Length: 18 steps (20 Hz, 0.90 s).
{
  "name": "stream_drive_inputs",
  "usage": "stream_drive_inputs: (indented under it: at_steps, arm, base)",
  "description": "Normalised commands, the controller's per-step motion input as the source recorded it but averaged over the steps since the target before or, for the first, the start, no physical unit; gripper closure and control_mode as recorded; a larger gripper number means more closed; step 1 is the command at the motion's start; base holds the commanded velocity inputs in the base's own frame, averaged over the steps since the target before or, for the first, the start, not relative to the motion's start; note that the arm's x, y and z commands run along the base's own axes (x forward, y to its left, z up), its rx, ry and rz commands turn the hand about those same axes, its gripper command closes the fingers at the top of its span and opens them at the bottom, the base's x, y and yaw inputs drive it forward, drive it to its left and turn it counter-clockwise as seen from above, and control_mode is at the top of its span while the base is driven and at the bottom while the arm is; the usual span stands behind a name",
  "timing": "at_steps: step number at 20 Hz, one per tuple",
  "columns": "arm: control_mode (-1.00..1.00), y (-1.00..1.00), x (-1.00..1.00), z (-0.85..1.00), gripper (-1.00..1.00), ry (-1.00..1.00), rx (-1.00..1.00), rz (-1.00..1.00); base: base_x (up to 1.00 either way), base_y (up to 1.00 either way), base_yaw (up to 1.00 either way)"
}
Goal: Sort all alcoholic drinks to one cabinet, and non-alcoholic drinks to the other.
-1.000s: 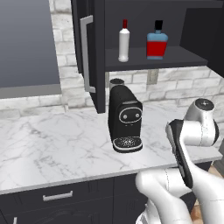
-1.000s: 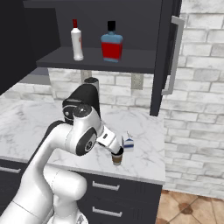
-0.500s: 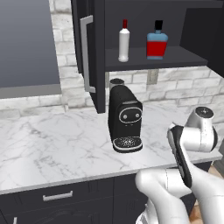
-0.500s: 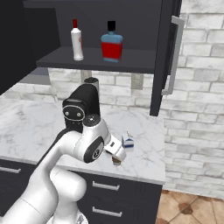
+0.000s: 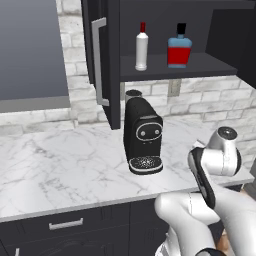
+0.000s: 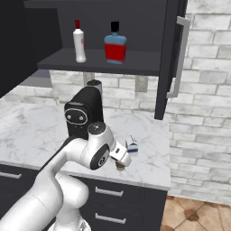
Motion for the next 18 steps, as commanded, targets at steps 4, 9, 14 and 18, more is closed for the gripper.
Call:
stream_drive_inputs:
  at_steps: [4, 9, 14, 18]
  arm:
    - [-1.00, 0.00, 0.26, -0.15, -1.00, 0.00, 0.00, 0.00]
    - [-1.00, -0.01, 0.21, -0.10, -1.00, 0.00, 0.00, 0.00]
    - [-1.00, -0.05, 0.10, -0.08, -1.00, 0.00, 0.00, 0.00]
    - [-1.00, -0.04, 0.01, -0.10, -1.00, 0.00, 0.00, 0.00]
  base:
    - [0.00, 0.00, 0.00]
    - [0.00, 0.00, 0.00]
    - [0.00, 0.00, 0.00]
    - [0.00, 0.00, 0.00]
